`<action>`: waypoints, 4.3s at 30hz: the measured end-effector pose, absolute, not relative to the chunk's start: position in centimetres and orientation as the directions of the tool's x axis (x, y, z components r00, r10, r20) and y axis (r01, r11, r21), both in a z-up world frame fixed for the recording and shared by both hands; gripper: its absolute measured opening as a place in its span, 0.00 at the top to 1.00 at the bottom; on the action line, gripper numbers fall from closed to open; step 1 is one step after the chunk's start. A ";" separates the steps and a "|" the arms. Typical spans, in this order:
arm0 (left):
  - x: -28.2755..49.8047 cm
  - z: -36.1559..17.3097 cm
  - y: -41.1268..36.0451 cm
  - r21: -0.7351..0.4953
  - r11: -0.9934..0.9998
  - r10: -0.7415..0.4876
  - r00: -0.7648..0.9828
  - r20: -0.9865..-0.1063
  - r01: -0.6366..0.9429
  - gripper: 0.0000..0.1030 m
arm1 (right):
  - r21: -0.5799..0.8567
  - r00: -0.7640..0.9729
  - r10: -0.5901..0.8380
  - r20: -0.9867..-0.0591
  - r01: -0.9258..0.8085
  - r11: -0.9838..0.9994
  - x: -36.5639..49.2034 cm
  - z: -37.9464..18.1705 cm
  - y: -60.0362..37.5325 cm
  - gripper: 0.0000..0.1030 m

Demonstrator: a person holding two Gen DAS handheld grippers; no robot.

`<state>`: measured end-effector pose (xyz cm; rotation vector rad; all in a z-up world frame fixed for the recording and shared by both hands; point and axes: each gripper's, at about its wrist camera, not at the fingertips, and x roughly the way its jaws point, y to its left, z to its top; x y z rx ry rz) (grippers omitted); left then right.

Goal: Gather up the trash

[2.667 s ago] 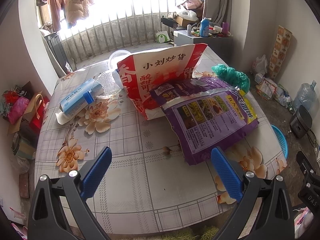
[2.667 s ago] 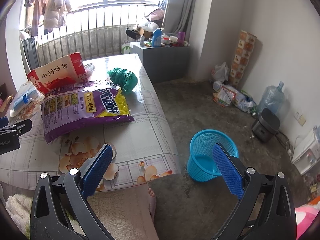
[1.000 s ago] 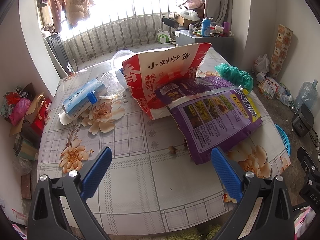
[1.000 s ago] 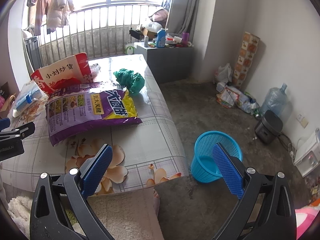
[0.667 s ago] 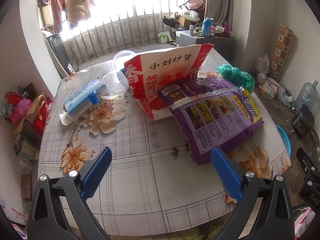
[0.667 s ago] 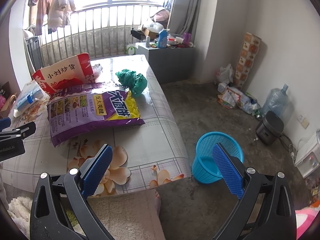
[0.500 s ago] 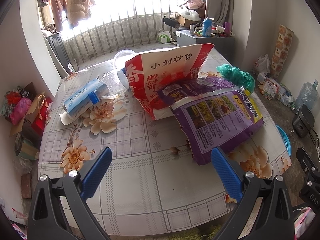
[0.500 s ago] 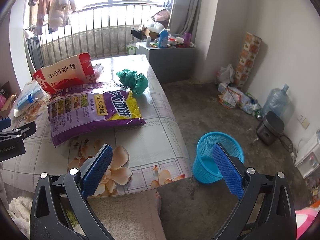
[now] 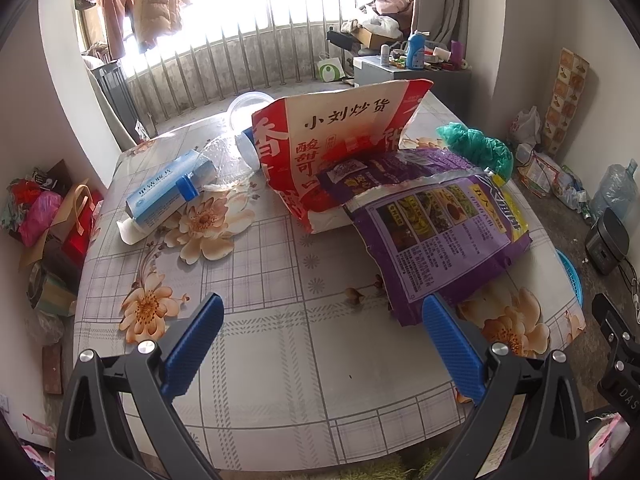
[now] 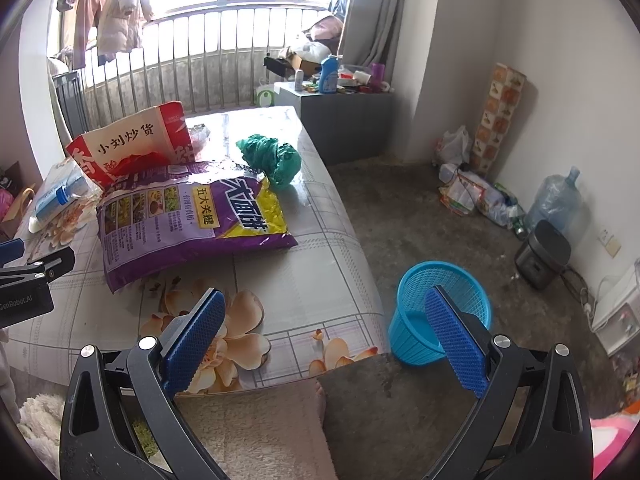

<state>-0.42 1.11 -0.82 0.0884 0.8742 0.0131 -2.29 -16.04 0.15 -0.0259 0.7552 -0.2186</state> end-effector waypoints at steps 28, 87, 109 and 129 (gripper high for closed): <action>7.1 -3.8 6.5 -0.019 1.000 -0.009 0.579 -0.815 -0.011 0.05 | 0.680 0.571 0.479 -0.666 0.202 0.705 5.7 -5.6 -17.8 0.18; 8.9 -1.9 -1.4 -0.306 0.904 -0.424 0.526 -0.738 0.299 0.53 | 0.856 0.636 0.659 -0.401 0.005 0.516 -1.6 -5.0 -28.1 1.00; 13.4 -6.4 -3.9 -0.408 0.896 -0.440 0.456 -0.773 0.174 0.81 | 0.782 0.542 0.616 -0.572 0.133 0.609 1.6 -5.9 -27.9 1.00; 10.3 3.5 -18.3 -0.300 0.699 -0.628 0.358 -0.691 0.649 0.87 | 0.676 0.839 0.149 -0.524 0.302 0.672 -6.2 1.8 -41.7 1.00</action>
